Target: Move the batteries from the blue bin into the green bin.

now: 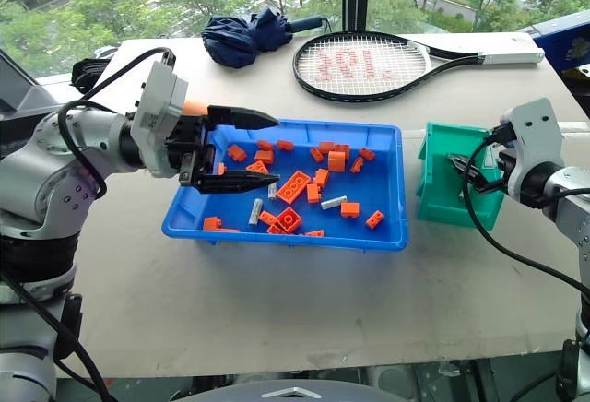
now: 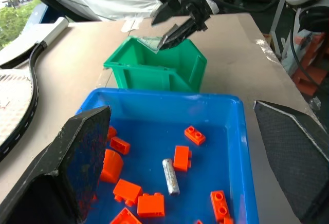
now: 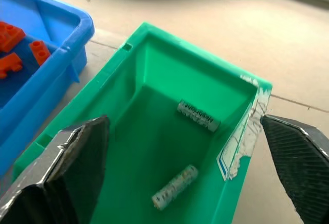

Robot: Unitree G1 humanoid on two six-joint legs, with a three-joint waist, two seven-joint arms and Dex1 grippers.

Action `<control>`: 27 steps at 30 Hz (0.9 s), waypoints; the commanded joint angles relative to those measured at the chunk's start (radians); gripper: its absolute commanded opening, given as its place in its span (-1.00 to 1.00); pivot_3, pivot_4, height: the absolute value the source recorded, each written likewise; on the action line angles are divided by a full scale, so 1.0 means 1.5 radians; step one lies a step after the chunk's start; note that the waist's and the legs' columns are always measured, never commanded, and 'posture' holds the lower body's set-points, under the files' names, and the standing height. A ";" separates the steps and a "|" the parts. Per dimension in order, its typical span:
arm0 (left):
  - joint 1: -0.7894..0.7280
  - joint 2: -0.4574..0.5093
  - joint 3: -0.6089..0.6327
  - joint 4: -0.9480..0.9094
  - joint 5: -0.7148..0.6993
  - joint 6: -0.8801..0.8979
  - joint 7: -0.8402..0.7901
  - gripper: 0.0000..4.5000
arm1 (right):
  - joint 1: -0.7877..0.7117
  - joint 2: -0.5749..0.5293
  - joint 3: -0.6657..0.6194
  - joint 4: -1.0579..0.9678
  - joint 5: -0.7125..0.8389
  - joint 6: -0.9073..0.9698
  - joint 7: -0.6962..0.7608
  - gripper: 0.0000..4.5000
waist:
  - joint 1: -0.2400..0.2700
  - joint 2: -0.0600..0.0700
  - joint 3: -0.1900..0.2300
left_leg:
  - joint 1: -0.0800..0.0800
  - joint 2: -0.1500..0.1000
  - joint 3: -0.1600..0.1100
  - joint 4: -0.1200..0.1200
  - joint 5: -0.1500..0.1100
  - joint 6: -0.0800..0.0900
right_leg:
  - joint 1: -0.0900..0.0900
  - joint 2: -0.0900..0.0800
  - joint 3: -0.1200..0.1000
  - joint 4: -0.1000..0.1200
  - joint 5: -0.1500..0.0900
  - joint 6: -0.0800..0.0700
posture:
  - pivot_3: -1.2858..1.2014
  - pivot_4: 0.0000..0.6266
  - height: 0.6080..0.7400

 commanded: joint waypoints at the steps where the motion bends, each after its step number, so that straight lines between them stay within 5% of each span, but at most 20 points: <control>1: 0.040 0.051 0.038 0.000 0.021 -0.026 -0.036 1.00 | -0.060 -0.006 0.056 -0.026 0.044 -0.051 0.068 0.98 | -0.002 0.000 0.000 | 0.000 0.000 0.000 0.000 0.000 0.000 | 0.000 0.000 0.000 0.000 0.000 0.000 | 0.03 -0.52 1.00; 11: 0.188 0.136 0.128 -0.051 0.034 -0.033 -0.048 1.00 | -0.216 0.030 0.442 0.137 -0.063 -0.243 0.278 0.98 | 0.007 -0.001 0.001 | -0.001 0.000 -0.001 0.000 0.000 0.000 | 0.000 -0.001 -0.002 -0.002 0.000 0.000 | 0.03 -0.52 1.00; 22: 0.261 0.153 0.203 -0.135 -0.006 0.033 -0.006 1.00 | -0.298 0.137 0.567 0.311 -0.170 -0.296 0.336 0.98 | 0.003 -0.001 0.001 | -0.002 0.000 -0.002 0.001 0.000 -0.001 | -0.001 -0.001 -0.003 0.000 0.000 0.000 | 0.03 -0.52 1.00; 25: 0.256 0.158 0.203 -0.135 -0.008 0.037 -0.004 1.00 | -0.300 0.141 0.595 0.319 -0.201 -0.299 0.348 0.70 | 0.003 -0.001 0.001 | -0.002 0.000 -0.003 0.001 0.001 -0.001 | -0.001 -0.001 -0.003 -0.001 0.000 0.000 | 0.03 -0.52 1.00; 27: 0.249 0.160 0.198 -0.132 -0.009 0.038 -0.003 1.00 | -0.297 0.142 0.603 0.314 -0.212 -0.297 0.355 0.34 | 0.003 -0.001 0.001 | -0.002 0.000 -0.003 0.001 0.001 -0.001 | -0.001 -0.001 -0.003 -0.001 0.000 0.000 | 0.03 -0.52 1.00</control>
